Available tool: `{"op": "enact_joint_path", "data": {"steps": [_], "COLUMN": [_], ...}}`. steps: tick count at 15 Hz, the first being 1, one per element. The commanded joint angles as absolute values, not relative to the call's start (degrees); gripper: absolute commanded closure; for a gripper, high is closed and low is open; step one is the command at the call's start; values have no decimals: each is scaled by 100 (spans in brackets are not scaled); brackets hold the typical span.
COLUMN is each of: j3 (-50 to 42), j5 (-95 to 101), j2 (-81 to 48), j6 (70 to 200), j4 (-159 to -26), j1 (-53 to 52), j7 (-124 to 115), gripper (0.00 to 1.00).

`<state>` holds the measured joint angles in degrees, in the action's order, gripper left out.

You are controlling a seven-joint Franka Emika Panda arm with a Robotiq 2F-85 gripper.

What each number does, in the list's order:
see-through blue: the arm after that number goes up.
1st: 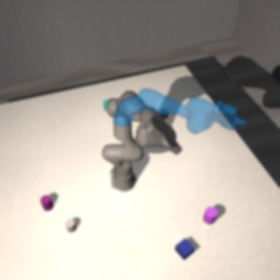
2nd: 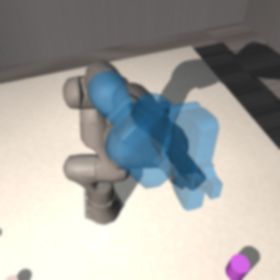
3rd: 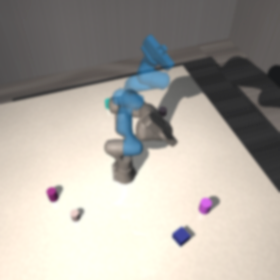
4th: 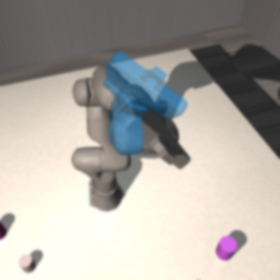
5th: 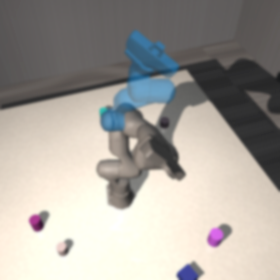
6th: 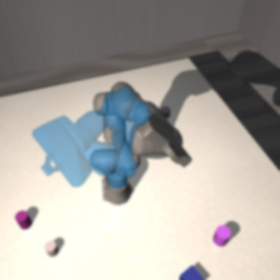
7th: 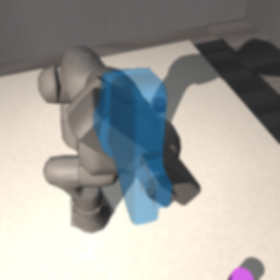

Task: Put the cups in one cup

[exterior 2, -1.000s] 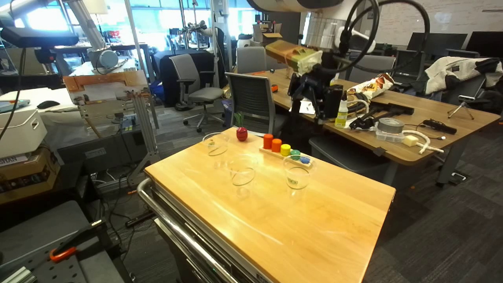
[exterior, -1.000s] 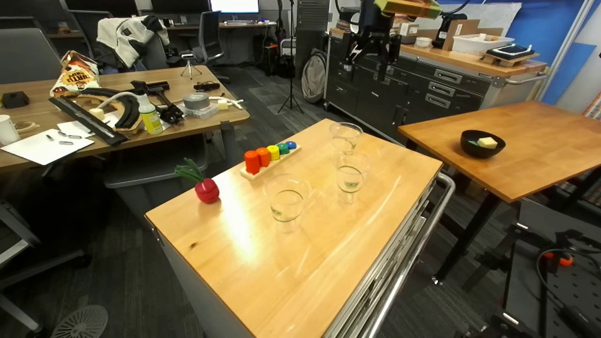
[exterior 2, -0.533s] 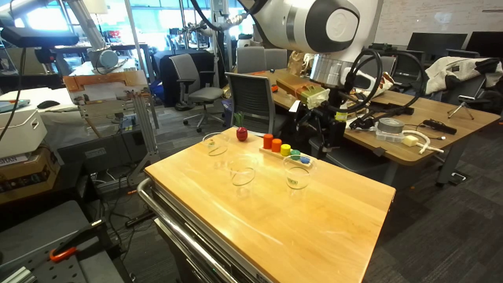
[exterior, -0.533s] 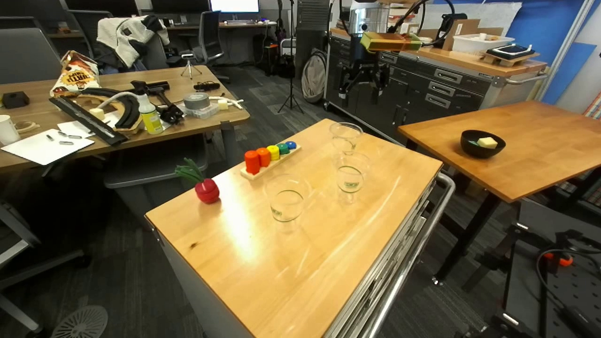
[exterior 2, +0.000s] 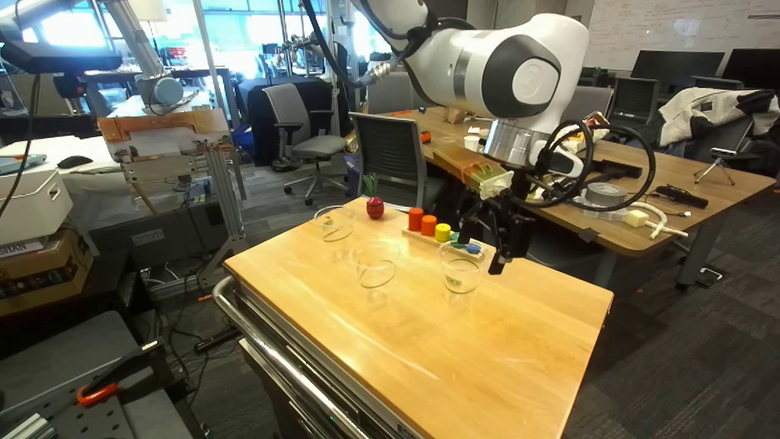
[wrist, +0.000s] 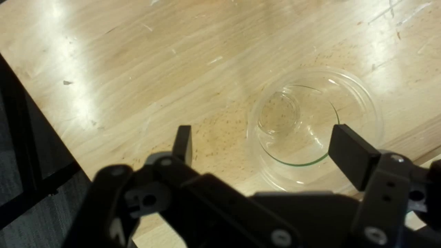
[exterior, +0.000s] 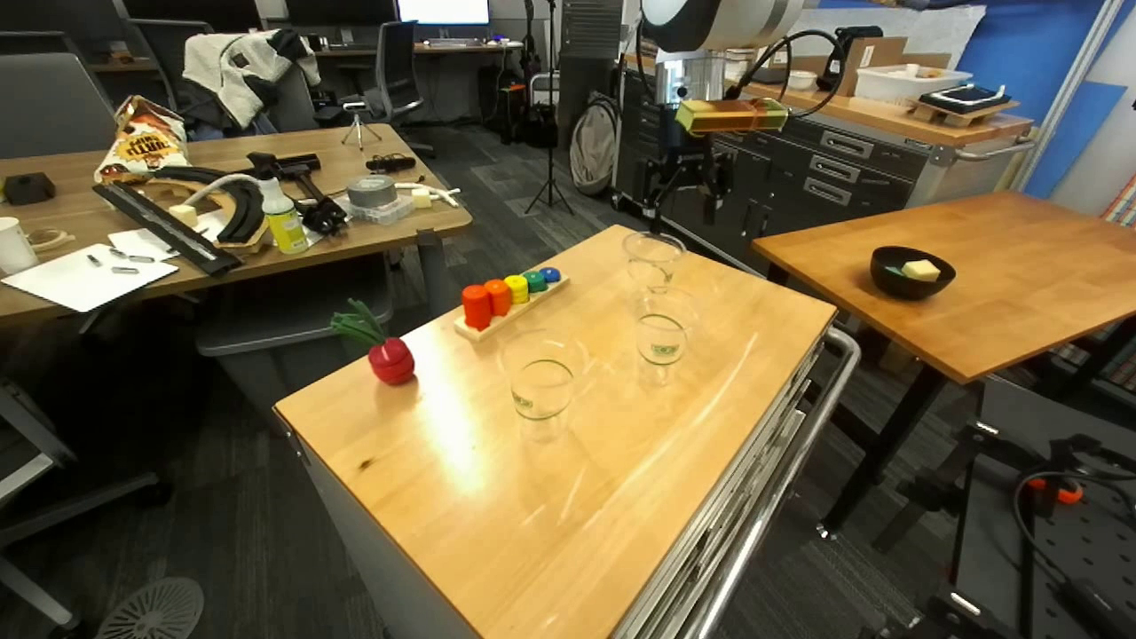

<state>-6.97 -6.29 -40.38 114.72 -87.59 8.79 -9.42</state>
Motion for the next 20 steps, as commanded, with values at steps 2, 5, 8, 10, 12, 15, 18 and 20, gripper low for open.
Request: {"op": "enact_joint_path", "data": {"steps": [2, 5, 8, 10, 12, 15, 18, 20], "j3": [-674, -662, -641, -643, -630, -632, -604, -589], "j5": [-622, -642, -688, -682, -720, -721, -776, -810], "j2": [-4435, -4578, -4678, -4689, -4678, -4664, -4640, -4656], "j6": [11088, 10943, 10898, 10886, 10894, 10890, 10887, 10870], "j4": [-8264, -8132, -8007, -7947, -7899, -7845, -7844, -7836], "j1": [917, 931, 952, 945, 962, 972, 1015, 1015], "j7": [-964, -956, -944, -953, -961, -961, -931, -940], "gripper": [0, 5, 31, 46, 62, 86, 100, 99]}}
